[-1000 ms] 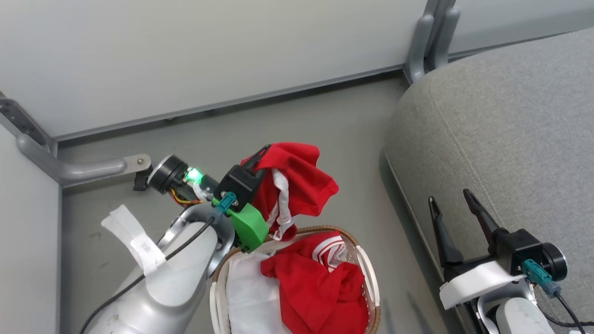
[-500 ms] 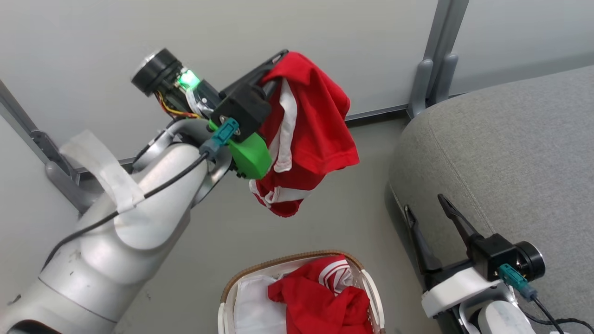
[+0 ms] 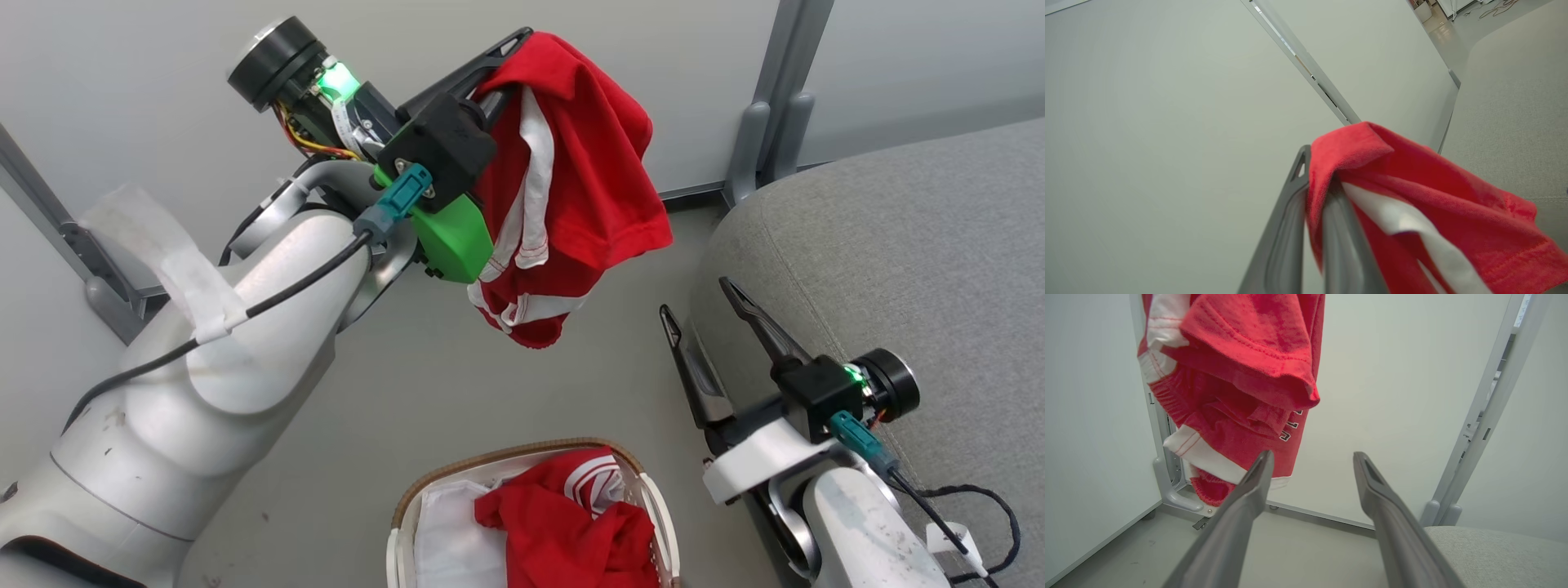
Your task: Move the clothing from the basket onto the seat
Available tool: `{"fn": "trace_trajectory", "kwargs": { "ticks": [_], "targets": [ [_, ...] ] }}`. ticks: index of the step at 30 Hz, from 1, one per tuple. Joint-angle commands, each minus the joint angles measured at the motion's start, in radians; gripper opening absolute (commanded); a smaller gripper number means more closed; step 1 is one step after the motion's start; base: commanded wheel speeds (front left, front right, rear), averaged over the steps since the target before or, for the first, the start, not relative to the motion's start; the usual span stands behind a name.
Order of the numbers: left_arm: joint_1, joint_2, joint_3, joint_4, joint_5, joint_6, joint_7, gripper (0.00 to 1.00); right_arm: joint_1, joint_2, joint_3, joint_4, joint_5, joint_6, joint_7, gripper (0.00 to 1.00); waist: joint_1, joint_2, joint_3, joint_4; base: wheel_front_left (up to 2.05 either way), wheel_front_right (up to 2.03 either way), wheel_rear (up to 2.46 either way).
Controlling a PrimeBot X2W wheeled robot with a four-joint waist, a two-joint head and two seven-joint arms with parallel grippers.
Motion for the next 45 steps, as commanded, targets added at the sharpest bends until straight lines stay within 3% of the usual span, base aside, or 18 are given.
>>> {"fn": "trace_trajectory", "kwargs": {
  "ticks": [1, 11, 28, 31, 45],
  "targets": [
    [-0.005, -0.001, -0.007, -0.008, -0.006, 0.003, 0.001, 0.0, -0.025, -0.004, 0.007, 0.013, -0.015, -0.001, -0.005, 1.0, 0.0001, 0.0, 0.002, 0.002, 0.0, 0.0, 0.0],
    [0.026, -0.002, -0.043, -0.033, -0.038, 0.003, 0.006, 0.0, -0.181, -0.004, 0.083, 0.145, -0.057, -0.001, -0.004, 1.0, 0.0001, 0.0, 0.007, 0.021, 0.0, 0.0, 0.0],
    [0.077, -0.013, -0.087, -0.063, -0.074, 0.006, -0.019, 0.0, -0.357, -0.004, 0.16, 0.361, 0.011, -0.001, -0.004, 1.0, 0.0001, 0.0, 0.011, 0.051, 0.0, 0.0, 0.0],
    [0.088, -0.011, -0.091, -0.057, -0.082, 0.006, -0.026, 0.0, -0.379, -0.004, 0.179, 0.39, 0.022, -0.001, -0.004, 0.02, 0.0001, 0.0, 0.008, 0.054, 0.0, 0.0, 0.0],
    [0.152, 0.0, -0.076, -0.021, -0.136, 0.03, -0.047, 0.0, -0.366, -0.004, 0.175, 0.413, 0.023, -0.001, -0.004, 0.0, 0.0001, 0.0, 0.003, 0.051, 0.0, 0.0, 0.0]
  ]
}}
